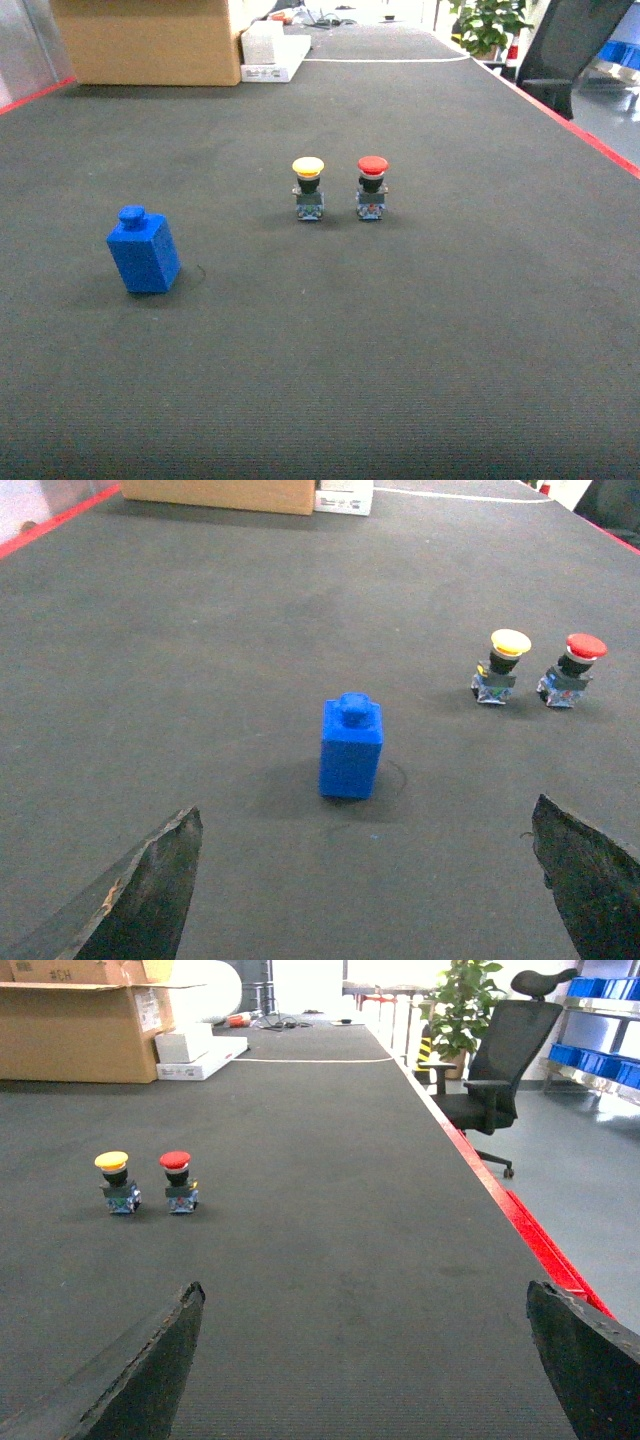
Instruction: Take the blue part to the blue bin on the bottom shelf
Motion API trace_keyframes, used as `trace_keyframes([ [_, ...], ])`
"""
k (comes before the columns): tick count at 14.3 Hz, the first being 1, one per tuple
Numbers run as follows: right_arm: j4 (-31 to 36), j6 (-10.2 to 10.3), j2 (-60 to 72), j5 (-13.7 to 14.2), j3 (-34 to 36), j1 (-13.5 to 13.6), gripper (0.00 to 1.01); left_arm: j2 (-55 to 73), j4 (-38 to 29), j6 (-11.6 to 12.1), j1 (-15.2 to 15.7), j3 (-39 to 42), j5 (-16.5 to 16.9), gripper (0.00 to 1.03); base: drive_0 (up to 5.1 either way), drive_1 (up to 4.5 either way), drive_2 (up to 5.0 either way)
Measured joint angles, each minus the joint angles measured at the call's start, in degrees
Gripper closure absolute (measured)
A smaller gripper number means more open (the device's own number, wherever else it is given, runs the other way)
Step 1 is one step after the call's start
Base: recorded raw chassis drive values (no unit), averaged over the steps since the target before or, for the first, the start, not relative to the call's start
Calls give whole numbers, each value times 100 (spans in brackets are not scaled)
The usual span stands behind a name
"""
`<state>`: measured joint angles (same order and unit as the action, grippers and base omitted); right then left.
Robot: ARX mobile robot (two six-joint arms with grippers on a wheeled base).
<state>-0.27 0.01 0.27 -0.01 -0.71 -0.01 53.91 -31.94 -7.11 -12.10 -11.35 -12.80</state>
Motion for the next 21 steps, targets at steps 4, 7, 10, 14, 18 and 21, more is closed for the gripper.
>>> trace_keyframes([
  [4, 0, 0, 0, 0, 0, 0, 3, 3469, -1700, 28, -236, -1364, 197, 5, 0, 0, 0],
  [7, 0, 0, 0, 0, 0, 0, 3, 4671, -2070, 116, -77, -1937, 249, 5, 0, 0, 0],
  [10, 0, 0, 0, 0, 0, 0, 3, 5477, -2164, 157, 57, -2483, 234, 5, 0, 0, 0],
  [14, 0, 0, 0, 0, 0, 0, 3, 6229, -1952, 157, 269, -3348, 280, 5, 0, 0, 0],
  [18, -2, 0, 0, 0, 0, 0, 3, 6769, -1668, 155, 407, -3995, 302, 5, 0, 0, 0],
  [21, -2, 0, 0, 0, 0, 0, 3, 7053, -1410, 109, 435, -4360, 341, 5, 0, 0, 0],
])
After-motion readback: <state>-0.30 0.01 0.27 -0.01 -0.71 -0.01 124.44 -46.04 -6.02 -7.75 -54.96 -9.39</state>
